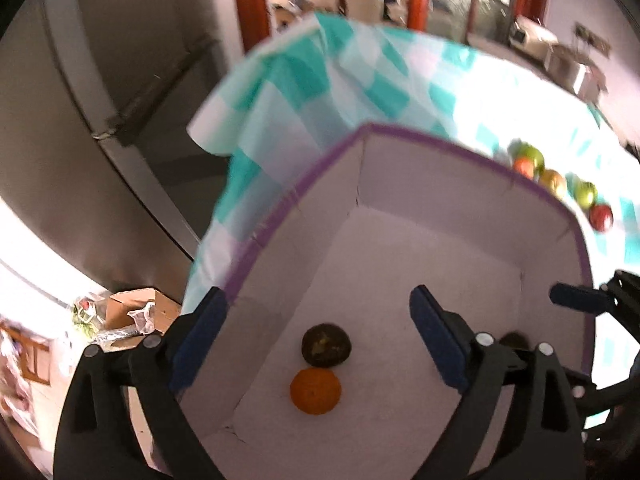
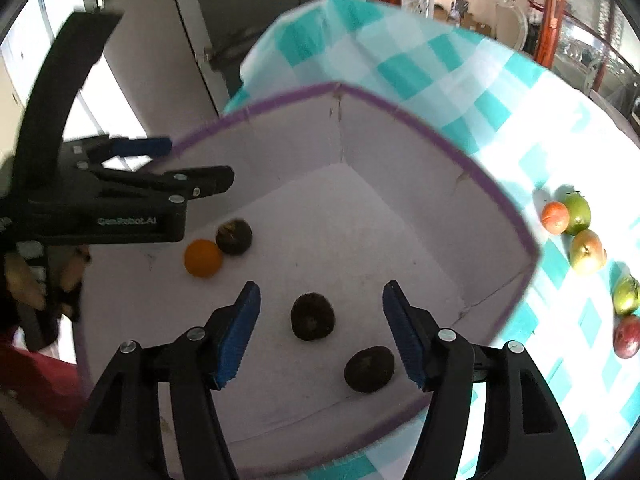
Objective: Organize fruits
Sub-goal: 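Grasp the red apple with the right gripper while the left grasps the yellow fruit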
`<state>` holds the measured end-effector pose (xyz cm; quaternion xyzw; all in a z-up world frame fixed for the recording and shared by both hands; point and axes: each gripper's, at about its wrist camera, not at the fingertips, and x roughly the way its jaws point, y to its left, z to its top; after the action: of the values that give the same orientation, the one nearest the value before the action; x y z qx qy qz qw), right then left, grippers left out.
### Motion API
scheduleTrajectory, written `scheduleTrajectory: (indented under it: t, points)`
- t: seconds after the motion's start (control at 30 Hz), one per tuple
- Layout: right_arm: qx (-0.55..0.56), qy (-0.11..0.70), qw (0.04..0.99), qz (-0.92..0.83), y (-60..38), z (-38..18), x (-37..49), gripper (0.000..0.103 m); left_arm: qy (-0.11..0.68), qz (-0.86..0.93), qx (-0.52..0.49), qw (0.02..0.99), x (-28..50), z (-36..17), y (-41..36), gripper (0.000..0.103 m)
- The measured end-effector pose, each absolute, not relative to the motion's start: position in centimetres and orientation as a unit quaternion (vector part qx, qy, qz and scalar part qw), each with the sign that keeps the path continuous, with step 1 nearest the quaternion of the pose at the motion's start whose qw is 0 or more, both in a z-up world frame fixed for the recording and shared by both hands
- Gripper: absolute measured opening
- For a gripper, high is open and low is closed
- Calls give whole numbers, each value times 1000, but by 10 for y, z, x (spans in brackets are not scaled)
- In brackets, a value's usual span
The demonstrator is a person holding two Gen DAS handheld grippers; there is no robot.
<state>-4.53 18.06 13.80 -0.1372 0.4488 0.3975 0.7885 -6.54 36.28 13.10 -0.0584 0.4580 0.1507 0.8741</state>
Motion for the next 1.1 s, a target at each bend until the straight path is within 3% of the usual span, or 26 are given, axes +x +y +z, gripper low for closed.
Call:
scheduleTrajectory:
  t: [0.13, 0.2, 0.3, 0.63, 0.87, 1.1]
  points:
    - [-78, 420, 814, 394, 146, 165, -39, 63, 404, 169, -59, 897, -72, 158, 343, 101]
    - [-46, 406, 829, 383, 126, 173, -31, 70, 385, 170, -53, 906, -68, 168, 326, 101]
    - [-15, 399, 849, 346, 83, 176, -18, 73, 371, 152, -34, 915, -59, 180, 291, 101]
    - [71, 447, 877, 161, -77, 127, -1, 73, 359, -5, 84, 929, -26, 183, 131, 101]
    - [89, 498, 859, 79, -145, 66, 16, 74, 428, -119, 138, 885, -25, 124, 31, 101]
    - [28, 476, 877, 61, -153, 35, 96, 81, 514, -119, 129, 839, -25, 51, -4, 101]
